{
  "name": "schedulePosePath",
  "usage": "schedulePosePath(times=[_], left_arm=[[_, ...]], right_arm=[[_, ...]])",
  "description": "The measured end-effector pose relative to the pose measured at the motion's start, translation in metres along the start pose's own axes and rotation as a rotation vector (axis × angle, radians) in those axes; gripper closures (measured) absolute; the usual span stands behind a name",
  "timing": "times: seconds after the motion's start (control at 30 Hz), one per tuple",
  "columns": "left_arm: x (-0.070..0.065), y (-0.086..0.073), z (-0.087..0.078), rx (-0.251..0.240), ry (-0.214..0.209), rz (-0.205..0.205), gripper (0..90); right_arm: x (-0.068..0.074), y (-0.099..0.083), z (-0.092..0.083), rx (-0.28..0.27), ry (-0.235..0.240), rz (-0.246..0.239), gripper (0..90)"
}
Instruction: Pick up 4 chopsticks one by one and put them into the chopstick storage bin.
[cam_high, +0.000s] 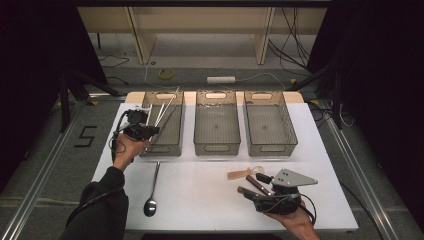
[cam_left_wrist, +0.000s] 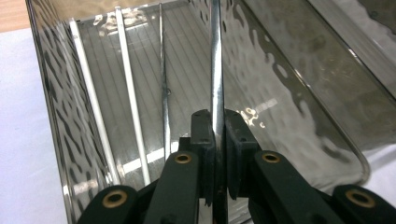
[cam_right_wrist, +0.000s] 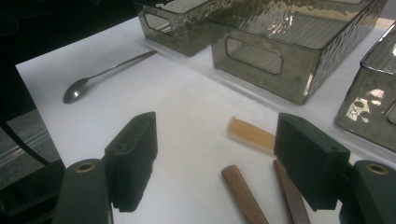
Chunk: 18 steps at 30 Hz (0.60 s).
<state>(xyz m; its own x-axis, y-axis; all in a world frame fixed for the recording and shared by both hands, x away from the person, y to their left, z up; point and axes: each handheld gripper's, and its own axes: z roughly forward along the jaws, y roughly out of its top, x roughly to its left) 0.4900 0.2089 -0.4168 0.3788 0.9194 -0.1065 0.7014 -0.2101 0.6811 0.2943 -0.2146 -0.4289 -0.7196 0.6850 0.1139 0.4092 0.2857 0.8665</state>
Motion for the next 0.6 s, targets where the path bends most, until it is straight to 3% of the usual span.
schedulePosePath(times=[0.1,0.47,0.6], left_arm=[[0.001,0.002,0.005,0.016,0.011,0.002,83.0],[0.008,0.006,0.021,0.092,0.046,-0.054,82.8],[0.006,0.007,0.026,0.12,0.051,-0.051,82.6]], right_arm=[[0.0,0.0,0.0,0.002,0.002,0.001,31.3],[0.0,0.0,0.001,0.01,0.001,0.001,31.3],[0.0,0.0,0.001,0.01,0.004,-0.001,31.4]])
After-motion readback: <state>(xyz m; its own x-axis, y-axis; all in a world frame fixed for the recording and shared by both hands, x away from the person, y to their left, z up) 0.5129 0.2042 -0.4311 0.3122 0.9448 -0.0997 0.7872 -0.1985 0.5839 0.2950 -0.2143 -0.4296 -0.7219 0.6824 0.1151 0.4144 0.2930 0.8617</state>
